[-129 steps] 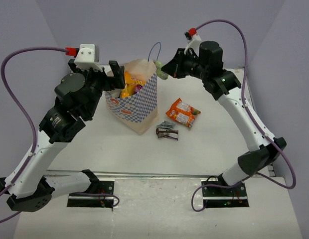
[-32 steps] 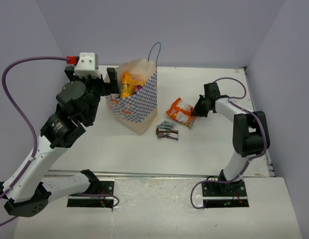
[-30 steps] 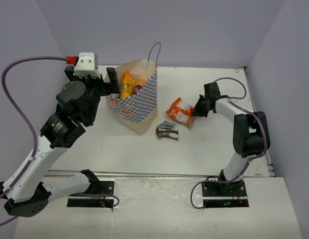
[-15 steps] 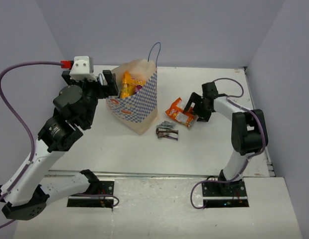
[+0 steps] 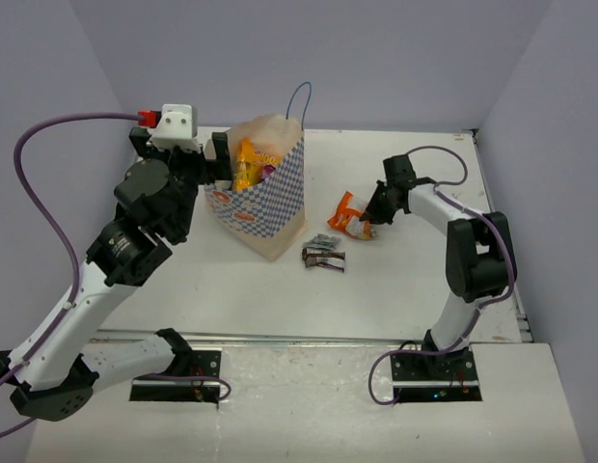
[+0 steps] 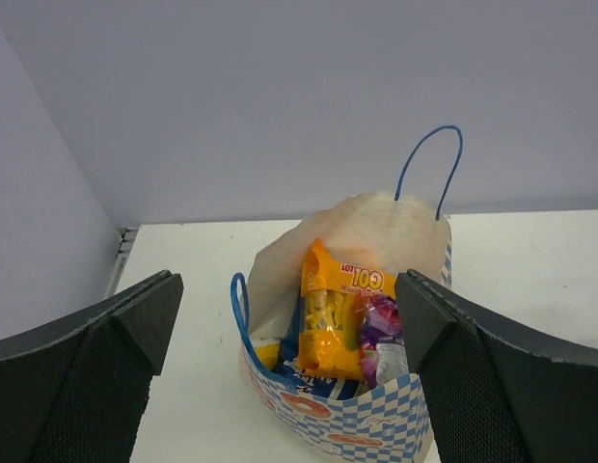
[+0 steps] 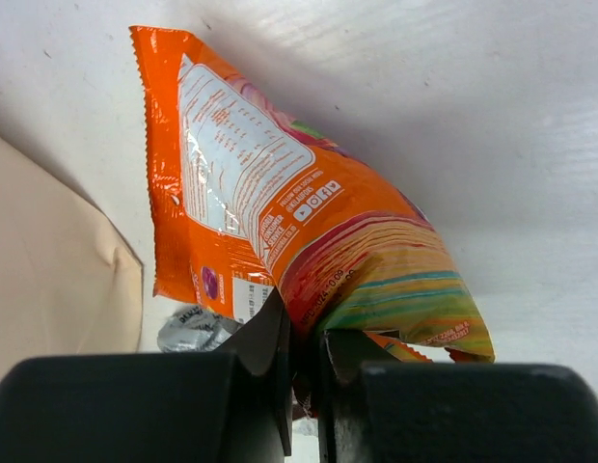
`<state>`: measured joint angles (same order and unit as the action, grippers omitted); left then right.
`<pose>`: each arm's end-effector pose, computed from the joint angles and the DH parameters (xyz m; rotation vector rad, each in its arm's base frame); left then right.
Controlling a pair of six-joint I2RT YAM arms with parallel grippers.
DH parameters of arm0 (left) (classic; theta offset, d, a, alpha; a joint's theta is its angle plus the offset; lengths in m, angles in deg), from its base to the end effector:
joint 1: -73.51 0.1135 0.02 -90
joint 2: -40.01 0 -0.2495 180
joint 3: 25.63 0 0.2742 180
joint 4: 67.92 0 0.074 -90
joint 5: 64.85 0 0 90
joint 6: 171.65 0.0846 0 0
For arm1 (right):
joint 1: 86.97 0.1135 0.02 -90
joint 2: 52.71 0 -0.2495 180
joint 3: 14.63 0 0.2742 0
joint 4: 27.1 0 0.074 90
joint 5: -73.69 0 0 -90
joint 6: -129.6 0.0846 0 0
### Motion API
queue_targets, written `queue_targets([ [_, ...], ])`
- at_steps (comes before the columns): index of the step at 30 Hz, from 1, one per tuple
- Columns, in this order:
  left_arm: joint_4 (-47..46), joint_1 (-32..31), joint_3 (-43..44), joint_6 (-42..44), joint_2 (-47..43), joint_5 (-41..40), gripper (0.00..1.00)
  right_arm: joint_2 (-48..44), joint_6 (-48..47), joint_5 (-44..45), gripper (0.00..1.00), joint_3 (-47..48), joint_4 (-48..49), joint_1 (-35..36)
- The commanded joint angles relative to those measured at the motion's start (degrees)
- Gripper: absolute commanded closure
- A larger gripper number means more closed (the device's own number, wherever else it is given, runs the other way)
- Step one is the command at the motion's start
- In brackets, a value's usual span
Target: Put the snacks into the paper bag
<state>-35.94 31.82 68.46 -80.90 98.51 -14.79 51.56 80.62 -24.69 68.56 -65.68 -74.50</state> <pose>0.2237 -0.1265 0.4946 0.0017 1.5227 -0.0455 0.4045 0.1021 0.1206 0.6112 2.6190 0.5040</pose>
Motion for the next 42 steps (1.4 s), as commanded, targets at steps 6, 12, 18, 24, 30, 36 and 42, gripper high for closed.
queue_targets([
  [6, -6.5, 0.03, -1.56, 4.43, 0.3, -0.93, 0.0, -13.29, -2.43, 1.53, 1.0, -1.55, -5.52, -0.17],
  [12, -7.38, 0.03, -1.3, 5.05, 0.91, -0.22, 0.0, -20.41, -4.97, -1.02, 1.0, 4.68, -9.04, 0.71],
  [18, -5.1, 0.03, -0.5, 2.68, 0.56, 0.39, 0.0, -24.54, -5.69, -6.19, 1.0, 14.35, -7.57, 4.13],
  [24, -2.46, 0.03, -1.03, -0.14, -1.98, 0.74, 0.0, -23.42, -4.45, -15.17, 1.0, 24.27, 1.76, 8.53],
  [30, -0.09, 0.03, 0.81, -0.14, -2.69, 0.39, 0.0, -14.01, -2.72, -22.37, 1.0, 36.86, 8.42, 12.49],
  [36, 2.99, 0.03, 0.99, -3.65, -4.09, 0.04, 0.0, -2.25, 1.44, -25.45, 0.54, 46.15, 15.57, 18.11],
  [42, 5.98, 0.03, 0.2, -4.09, -7.87, -2.42, 0.0, 8.48, 4.07, -23.71, 0.54, 60.23, 15.03, 20.31],
])
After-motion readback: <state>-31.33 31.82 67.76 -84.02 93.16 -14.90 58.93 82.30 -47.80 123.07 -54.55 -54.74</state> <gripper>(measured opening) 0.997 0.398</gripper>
